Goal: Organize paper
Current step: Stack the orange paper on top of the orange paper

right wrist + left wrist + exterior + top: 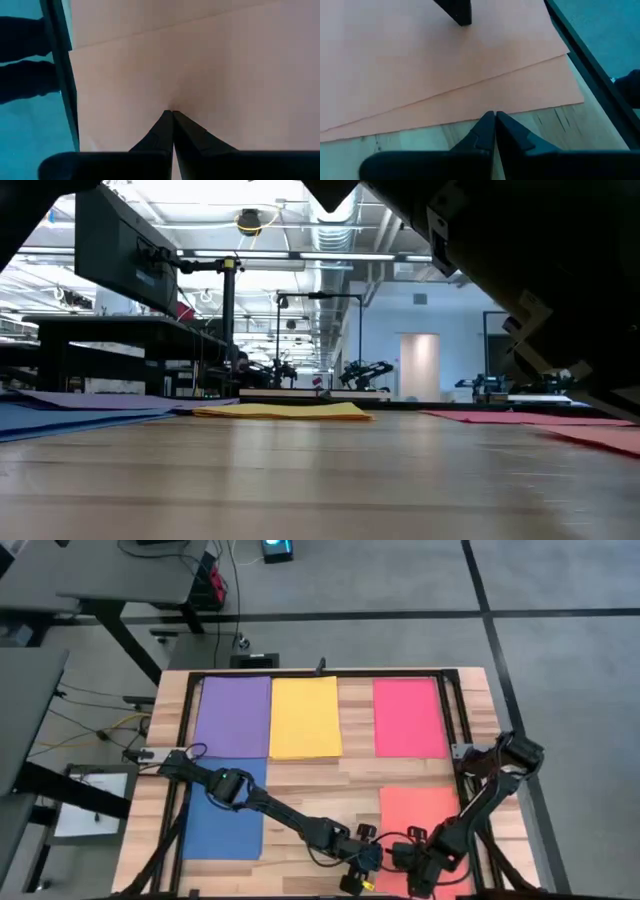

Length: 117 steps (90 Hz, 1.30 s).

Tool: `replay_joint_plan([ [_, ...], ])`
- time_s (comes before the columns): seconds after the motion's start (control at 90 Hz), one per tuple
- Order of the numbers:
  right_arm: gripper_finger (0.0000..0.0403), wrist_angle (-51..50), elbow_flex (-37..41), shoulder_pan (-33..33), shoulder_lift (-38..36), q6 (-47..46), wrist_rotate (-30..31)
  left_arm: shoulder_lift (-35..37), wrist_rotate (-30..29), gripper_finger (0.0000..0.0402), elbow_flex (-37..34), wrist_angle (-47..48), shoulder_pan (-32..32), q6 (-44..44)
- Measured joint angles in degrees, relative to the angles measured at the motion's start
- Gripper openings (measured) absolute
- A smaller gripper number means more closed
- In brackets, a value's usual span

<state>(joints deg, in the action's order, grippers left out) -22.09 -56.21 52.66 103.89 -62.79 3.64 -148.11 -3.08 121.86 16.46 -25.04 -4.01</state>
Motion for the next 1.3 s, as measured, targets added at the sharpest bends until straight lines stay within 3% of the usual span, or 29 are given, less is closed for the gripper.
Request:
replay_joint_plan([
  [0.333, 0.0, 2.2, 0.0, -4.2, -0.3, 1.5, 0.7, -0.1, 0.0, 0.0, 0.0, -0.7, 0.0, 0.3],
  [0.533, 0.0, -3.3, -3.0, -4.3, 0.1, 1.2, 0.8, -0.1, 0.0, 0.0, -0.1, -0.5, -0.1, 0.0],
  [1.011, 0.0, -7.0, -6.6, -0.6, -0.1, -10.4, 1.1, -0.1, 0.3, 0.0, 0.0, 0.0, -0.1, -2.0],
  [1.133, 0.0, -8.1, -6.6, 0.7, -0.8, -12.6, 1.0, 0.9, 0.3, 0.0, 0.0, 4.4, -0.1, -1.9],
  [1.3, 0.0, -9.0, -6.6, 0.2, -1.3, -10.2, 1.0, 8.0, 0.1, 0.0, -0.2, 20.2, 0.1, -4.9],
])
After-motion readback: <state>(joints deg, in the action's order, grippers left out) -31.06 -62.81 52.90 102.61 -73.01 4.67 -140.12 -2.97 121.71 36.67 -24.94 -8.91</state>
